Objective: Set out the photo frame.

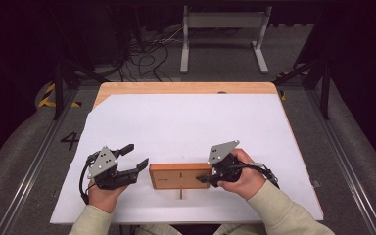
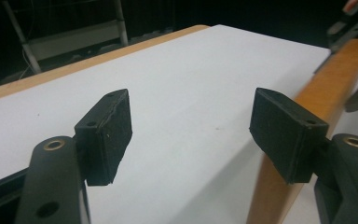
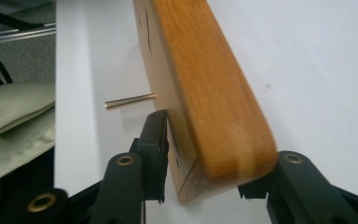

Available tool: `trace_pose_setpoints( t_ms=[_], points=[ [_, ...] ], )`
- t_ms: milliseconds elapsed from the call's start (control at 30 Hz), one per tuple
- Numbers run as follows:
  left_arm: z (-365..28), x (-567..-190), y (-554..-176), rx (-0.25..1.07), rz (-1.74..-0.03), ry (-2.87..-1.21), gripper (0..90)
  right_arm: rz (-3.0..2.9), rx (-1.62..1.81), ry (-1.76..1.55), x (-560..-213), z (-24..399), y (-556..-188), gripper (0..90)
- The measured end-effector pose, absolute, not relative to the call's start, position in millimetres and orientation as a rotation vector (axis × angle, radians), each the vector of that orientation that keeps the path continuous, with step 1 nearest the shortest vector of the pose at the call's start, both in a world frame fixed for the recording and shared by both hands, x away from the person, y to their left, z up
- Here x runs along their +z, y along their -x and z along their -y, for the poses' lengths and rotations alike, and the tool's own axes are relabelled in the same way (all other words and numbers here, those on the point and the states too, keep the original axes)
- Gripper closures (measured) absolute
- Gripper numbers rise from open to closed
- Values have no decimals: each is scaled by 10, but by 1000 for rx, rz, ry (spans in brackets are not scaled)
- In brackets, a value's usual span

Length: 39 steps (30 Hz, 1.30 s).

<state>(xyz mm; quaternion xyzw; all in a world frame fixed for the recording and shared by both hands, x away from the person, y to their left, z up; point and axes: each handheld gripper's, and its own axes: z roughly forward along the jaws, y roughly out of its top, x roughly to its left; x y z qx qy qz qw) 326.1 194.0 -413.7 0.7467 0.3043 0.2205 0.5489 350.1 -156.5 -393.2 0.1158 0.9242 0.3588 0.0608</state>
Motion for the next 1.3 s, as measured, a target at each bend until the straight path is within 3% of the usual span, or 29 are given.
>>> trace_pose_setpoints(
  t_ms=[633, 1033, 1167, 1300],
  points=[
    [-1933, -4209, -3304, 484, -739, -1781, 295, -2772, 1006, -183, -3927, 1551, -3191, 640],
    [-1928, -4235, -3319, 481, -756, -1788, 311, -2769, 1010, -187, -3966, 1564, -3057, 576],
    [-1931, -4239, -3323, 472, -756, -1792, 306, -2754, 1032, -247, -3971, 1605, -3061, 482],
    [-1933, -4242, -3325, 468, -758, -1790, 302, -2745, 1066, -318, -3969, 1710, -3062, 449]
  ],
)
